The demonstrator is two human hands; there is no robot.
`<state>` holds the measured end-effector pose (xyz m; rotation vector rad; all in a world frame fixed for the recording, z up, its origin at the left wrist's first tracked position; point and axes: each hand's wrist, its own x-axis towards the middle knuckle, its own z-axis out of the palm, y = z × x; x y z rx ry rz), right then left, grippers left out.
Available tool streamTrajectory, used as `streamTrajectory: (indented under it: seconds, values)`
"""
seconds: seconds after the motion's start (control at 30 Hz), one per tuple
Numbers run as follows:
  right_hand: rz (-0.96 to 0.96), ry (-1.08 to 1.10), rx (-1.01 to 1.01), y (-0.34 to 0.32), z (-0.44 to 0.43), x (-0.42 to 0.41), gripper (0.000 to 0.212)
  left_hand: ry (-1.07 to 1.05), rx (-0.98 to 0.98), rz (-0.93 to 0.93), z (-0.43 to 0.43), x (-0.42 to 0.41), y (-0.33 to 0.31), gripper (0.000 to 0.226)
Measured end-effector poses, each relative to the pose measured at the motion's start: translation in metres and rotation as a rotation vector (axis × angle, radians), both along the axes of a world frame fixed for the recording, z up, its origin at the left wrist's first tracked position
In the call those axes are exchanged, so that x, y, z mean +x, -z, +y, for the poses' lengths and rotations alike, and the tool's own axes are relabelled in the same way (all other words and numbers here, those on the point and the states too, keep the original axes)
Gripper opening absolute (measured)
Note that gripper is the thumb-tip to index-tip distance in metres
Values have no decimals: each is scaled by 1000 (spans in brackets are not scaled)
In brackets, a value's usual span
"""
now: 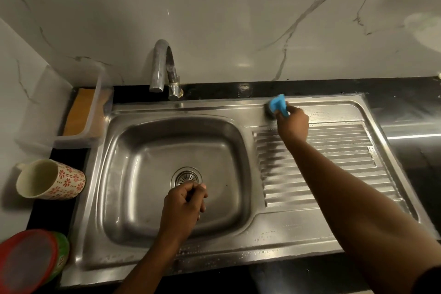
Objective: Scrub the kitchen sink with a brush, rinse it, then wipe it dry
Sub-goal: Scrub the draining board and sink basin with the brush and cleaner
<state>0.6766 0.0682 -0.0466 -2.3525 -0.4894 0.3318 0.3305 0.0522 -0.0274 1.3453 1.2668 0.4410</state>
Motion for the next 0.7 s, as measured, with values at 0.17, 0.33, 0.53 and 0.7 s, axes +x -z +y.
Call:
streamTrajectory:
  seconds: [0.17, 0.33, 0.53, 0.7]
  values:
    - [51, 55, 109, -2, 25, -20, 40, -2, 11, 1, 5, -6, -2, 31]
    - [58, -159, 121, 11, 68, -102, 35, 8, 9, 11, 10, -12, -3, 30]
    - [-102, -335, -44, 13, 72, -93, 50, 5, 10, -7, 20, -18, -4, 29]
    - [-128, -87, -92, 6, 30, -20, 40, -8, -5, -22, 21, -28, 0, 30]
